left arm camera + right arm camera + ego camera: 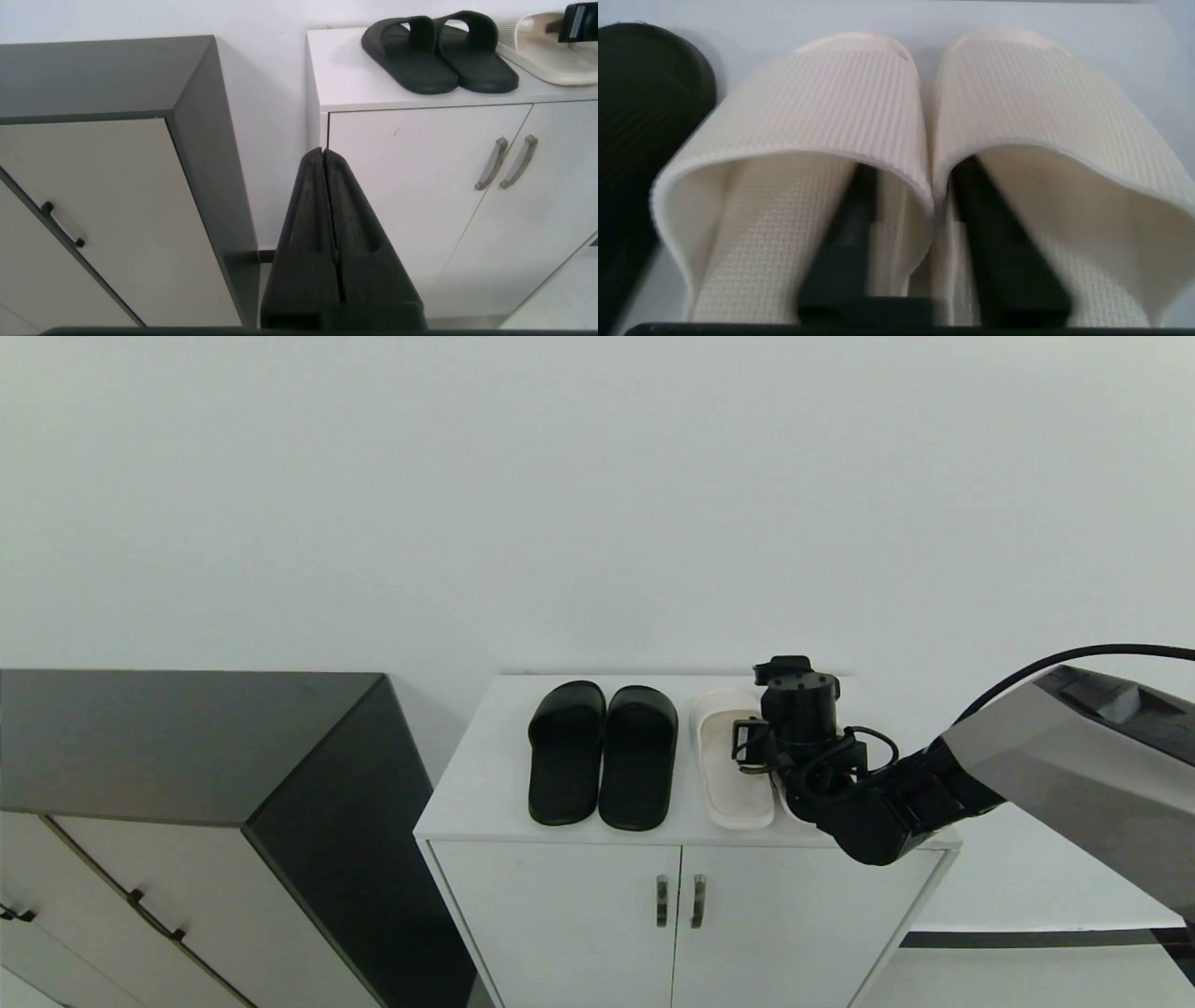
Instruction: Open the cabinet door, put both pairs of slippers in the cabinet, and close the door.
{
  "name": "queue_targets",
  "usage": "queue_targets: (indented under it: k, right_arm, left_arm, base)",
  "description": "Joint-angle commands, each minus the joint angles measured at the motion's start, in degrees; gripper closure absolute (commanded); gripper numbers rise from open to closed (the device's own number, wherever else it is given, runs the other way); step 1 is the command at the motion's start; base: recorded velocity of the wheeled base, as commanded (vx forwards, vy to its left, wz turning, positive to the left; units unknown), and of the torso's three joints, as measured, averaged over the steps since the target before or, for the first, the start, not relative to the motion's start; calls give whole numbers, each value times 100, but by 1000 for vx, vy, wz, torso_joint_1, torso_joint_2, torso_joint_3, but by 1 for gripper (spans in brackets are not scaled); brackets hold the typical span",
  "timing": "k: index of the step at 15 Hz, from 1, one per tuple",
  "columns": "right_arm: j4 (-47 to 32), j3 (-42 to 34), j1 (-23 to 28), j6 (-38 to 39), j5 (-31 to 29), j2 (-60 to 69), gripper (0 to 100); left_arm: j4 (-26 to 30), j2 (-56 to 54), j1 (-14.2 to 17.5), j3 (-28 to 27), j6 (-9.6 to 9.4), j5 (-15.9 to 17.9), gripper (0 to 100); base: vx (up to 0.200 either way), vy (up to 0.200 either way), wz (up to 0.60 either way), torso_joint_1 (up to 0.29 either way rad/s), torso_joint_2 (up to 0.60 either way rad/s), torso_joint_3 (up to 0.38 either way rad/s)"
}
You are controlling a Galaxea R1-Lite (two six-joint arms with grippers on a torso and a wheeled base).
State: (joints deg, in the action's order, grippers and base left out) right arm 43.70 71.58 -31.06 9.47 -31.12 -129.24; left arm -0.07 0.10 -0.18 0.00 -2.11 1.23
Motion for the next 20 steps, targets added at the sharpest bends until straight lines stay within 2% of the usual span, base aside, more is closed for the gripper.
queue_targets:
  k: [1, 6, 10, 15, 19, 20]
  right_arm:
    - [7, 31, 12, 2, -8, -39, 100]
    - [24, -118, -23, -77, -43, 224, 100]
    - [288, -1155, -286, -314, 133, 1323, 100]
    - [270, -2975, -594, -262, 1732, 2975, 100]
    - [103, -3775, -954, -253, 2919, 3872, 100]
    - [103, -3775, -954, -253, 2919, 3872, 100]
  left_arm:
    - [-1, 8, 1, 0, 0, 0, 100]
    - [-1, 8, 1, 0, 9, 35, 100]
    - [-1, 8, 1, 0, 18, 35, 100]
    - [-1, 8, 1, 0, 26, 35, 100]
    - [-1, 8, 1, 0, 26, 35, 100]
    - [-1, 8, 1, 0, 26, 35, 100]
  base:
    - [0, 0, 0, 0, 0, 0]
    - [0, 0, 0, 0, 0, 0]
    - [0, 0, 0, 0, 0, 0]
    - [0, 0, 0, 0, 0, 0]
    - [0, 0, 0, 0, 0, 0]
    - [0, 0, 0, 0, 0, 0]
